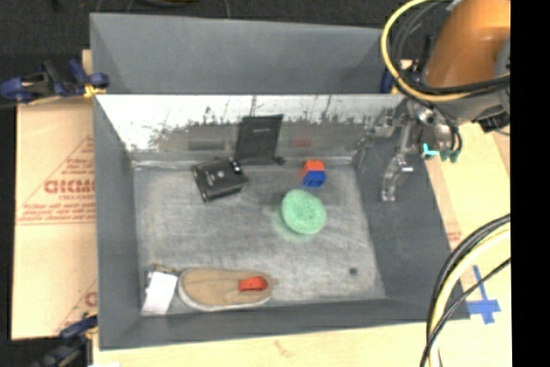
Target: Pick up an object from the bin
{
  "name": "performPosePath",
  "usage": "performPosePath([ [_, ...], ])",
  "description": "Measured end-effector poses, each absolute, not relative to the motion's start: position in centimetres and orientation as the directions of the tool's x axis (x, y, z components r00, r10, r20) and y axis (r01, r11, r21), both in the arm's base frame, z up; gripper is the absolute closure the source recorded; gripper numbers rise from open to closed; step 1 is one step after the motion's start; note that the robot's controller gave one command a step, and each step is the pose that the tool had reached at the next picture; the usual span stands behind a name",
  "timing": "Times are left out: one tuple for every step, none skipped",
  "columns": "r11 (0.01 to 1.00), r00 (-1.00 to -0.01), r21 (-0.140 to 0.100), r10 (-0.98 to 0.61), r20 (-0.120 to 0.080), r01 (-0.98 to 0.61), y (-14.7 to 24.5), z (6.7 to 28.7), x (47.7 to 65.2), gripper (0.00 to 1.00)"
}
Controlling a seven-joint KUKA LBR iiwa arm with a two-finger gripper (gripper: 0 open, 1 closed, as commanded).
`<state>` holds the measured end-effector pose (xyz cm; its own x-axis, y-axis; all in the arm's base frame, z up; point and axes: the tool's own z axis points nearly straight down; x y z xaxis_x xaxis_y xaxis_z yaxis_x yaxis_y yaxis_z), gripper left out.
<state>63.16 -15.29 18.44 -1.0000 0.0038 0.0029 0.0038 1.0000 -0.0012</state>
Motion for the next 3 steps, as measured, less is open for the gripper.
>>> performPosePath([
  [1.000, -1.000, -0.003, 0.001, -0.005, 0.001, -15.2, 19.0, 63.3, 0.00],
  [0.996, -0.996, -0.003, -0.091, -0.007, -0.091, -9.8, 11.5, 61.0, 0.00],
  [0.996, -0.996, 0.000, -0.093, -0.008, -0.093, -8.2, 9.9, 60.5, 0.00],
])
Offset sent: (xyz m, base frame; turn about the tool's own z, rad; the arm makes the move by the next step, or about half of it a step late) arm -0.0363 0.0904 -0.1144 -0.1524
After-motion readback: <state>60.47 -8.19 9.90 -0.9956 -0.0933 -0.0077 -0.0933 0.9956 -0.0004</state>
